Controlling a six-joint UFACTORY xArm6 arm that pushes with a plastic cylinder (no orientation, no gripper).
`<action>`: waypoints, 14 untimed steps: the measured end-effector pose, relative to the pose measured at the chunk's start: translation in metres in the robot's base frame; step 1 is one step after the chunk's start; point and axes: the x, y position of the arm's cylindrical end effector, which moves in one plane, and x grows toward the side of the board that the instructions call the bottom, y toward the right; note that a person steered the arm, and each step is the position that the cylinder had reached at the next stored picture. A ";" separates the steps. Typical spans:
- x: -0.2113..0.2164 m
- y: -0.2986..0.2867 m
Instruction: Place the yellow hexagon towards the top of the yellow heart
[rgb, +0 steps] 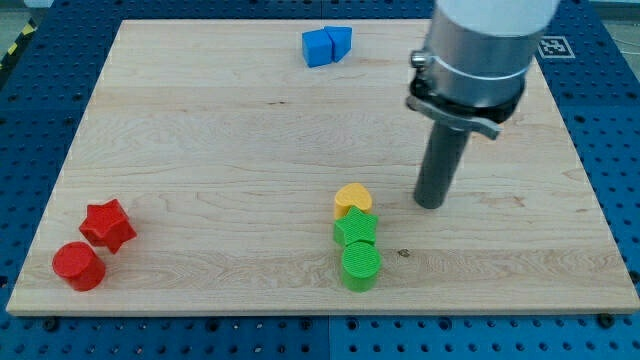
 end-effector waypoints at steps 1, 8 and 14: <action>-0.008 0.051; -0.117 0.074; -0.057 -0.050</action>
